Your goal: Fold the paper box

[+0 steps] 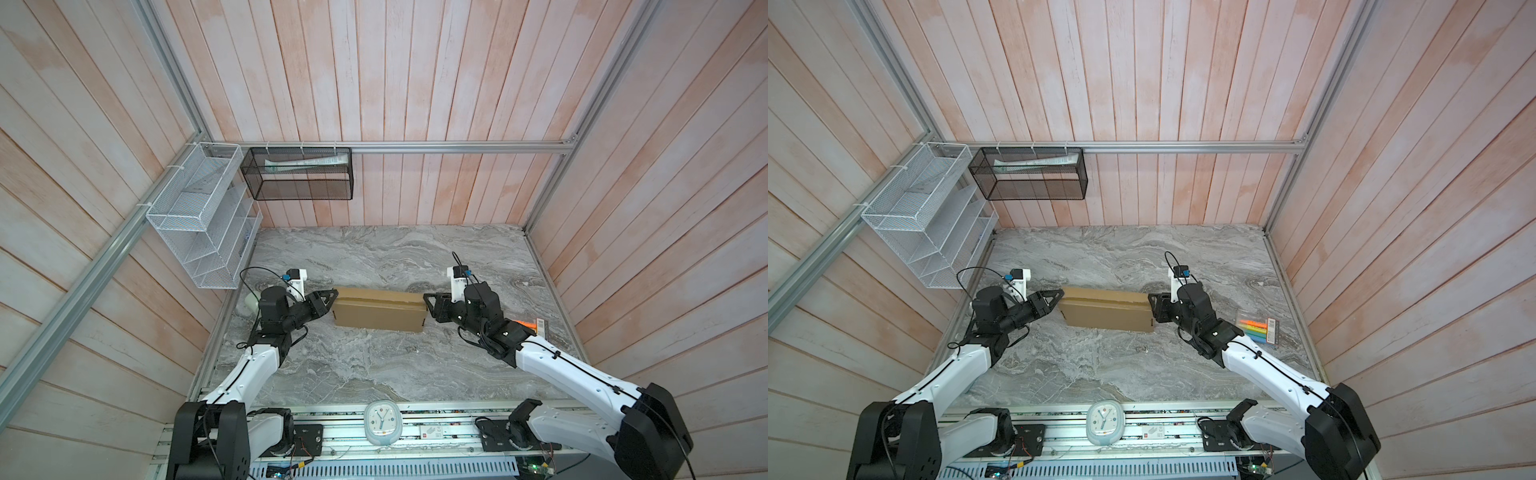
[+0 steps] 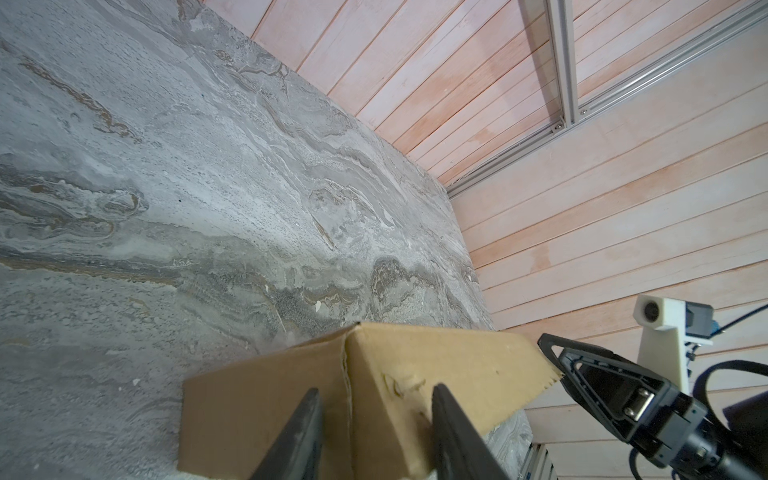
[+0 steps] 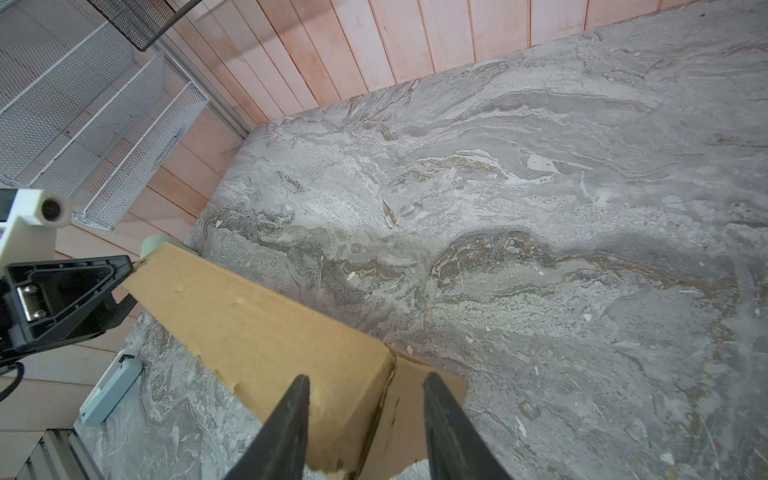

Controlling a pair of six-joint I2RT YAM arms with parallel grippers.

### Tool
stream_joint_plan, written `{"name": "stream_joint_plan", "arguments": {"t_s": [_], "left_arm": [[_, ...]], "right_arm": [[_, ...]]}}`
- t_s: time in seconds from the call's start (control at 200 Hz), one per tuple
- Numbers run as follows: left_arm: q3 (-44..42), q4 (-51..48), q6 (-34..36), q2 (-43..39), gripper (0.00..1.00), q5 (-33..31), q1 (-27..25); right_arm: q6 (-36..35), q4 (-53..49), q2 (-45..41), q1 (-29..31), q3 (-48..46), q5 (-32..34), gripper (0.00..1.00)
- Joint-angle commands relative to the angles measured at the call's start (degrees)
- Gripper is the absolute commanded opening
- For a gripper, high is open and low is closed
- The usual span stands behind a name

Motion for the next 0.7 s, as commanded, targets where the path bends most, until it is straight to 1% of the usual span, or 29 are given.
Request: {"name": "stream_joint_plan", "arguments": {"t_s": [0.0, 0.365, 0.46, 0.525, 0.695], "left_arm": [[-0.82, -2.15, 1.34, 0.59, 0.45, 0.64, -0.51], [-1.73, -2.42, 1.34, 0.01, 0.44, 0.24, -0.63], [-1.80, -2.70, 1.42, -0.09, 0.39, 0.07, -0.68], [-1.84, -3.02, 1.59, -0.16, 0.38, -0.27, -0.68], [-1.84, -4.83, 1.76, -0.83, 0.32, -1.71, -0.63]], "right_arm": [[1.03, 1.10, 0.16, -0.21, -1.61, -1.00, 0.42], [1.78, 3.51, 0.72, -0.19, -4.05, -1.59, 0.34], [1.94, 3.95, 0.99, -0.20, -4.55, -1.63, 0.32], [1.88, 4.14, 1.16, -0.19, -4.73, -1.79, 0.31], [1.78, 4.83, 1.52, -0.20, -5.38, -1.88, 0.28]]}}
